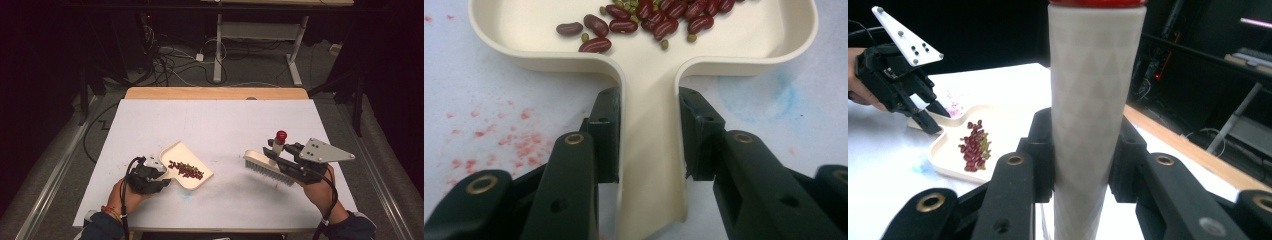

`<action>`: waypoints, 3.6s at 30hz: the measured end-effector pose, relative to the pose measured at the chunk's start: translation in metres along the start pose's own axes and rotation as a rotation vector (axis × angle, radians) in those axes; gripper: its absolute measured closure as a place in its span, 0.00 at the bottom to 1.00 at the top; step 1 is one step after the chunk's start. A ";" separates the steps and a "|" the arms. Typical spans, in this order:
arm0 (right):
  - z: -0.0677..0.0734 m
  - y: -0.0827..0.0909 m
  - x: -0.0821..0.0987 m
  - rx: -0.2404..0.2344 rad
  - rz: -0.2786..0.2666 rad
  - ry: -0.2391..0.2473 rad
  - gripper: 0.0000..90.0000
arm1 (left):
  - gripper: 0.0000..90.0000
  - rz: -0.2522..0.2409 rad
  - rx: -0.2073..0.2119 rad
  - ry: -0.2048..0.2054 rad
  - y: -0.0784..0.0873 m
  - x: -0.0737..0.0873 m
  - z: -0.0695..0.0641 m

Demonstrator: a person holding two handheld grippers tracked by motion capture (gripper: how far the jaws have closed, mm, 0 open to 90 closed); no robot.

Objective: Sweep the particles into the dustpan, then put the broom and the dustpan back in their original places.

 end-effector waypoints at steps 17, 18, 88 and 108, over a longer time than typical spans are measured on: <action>-0.014 0.042 0.020 0.033 0.057 -0.032 0.78 | 0.70 0.018 0.000 0.004 -0.005 0.001 0.003; -0.015 0.043 0.021 0.030 0.064 -0.037 0.78 | 0.70 0.017 0.001 0.005 -0.005 0.000 0.003; -0.039 0.044 0.034 -0.119 0.264 -0.113 0.77 | 0.69 -0.016 -0.249 0.381 0.002 0.020 0.050; -0.104 -0.029 0.038 0.076 0.302 -0.201 0.71 | 0.50 -0.121 -0.194 0.286 0.016 0.015 0.020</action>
Point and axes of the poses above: each handheld gripper's, and its own axes: y roughly backward along the jaws, x roughly out of its underside, z roughly to its left, the point moved 8 cm from there along -y, roughly forward along the jaws, and after that the axes turned 7 degrees about -y, right-handed, at the moved point
